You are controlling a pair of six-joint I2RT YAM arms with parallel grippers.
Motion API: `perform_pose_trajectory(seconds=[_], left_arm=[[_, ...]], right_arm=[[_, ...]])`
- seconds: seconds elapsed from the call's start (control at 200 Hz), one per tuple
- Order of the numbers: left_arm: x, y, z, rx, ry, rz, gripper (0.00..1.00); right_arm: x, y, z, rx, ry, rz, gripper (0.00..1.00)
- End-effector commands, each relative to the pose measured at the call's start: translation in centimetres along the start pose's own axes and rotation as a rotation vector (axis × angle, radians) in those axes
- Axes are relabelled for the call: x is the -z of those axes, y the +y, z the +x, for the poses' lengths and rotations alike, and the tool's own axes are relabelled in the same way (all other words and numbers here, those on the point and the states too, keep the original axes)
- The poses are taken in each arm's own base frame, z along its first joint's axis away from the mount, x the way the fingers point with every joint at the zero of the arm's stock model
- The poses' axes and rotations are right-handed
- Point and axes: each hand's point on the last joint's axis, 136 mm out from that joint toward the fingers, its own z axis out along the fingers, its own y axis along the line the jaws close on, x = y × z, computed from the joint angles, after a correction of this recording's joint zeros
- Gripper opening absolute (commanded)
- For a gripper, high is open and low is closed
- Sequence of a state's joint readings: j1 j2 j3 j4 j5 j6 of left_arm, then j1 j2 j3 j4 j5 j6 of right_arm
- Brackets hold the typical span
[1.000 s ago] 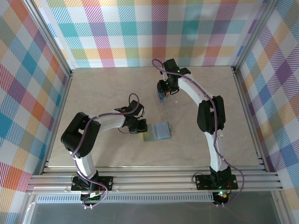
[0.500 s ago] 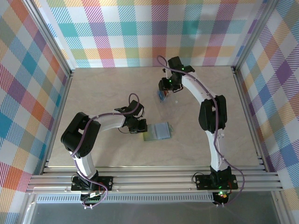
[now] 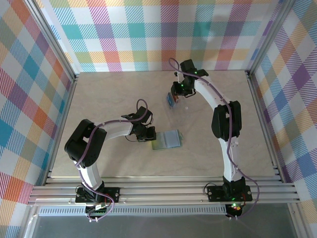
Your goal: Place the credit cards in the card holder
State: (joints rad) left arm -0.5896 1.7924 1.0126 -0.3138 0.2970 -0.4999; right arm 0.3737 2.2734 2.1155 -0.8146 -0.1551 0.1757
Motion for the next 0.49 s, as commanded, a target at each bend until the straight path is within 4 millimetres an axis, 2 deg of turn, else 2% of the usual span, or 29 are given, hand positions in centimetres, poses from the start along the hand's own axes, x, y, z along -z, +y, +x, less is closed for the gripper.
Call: perform_pose_trajectory(seconds=[0.0,0.49], left_arm=[[-0.6,0.7,1.2,-0.006,0.047,-0.03,0.12],[-0.8,0.8,1.2,-0.004,0.049,-0.034,0.12]], right_arm=[[0.8,0.6,-0.4,-0.006,-0.008,-0.03,0.24],[1.9,-0.1,-1.1,-0.005,-0.031,0.009,0.14]])
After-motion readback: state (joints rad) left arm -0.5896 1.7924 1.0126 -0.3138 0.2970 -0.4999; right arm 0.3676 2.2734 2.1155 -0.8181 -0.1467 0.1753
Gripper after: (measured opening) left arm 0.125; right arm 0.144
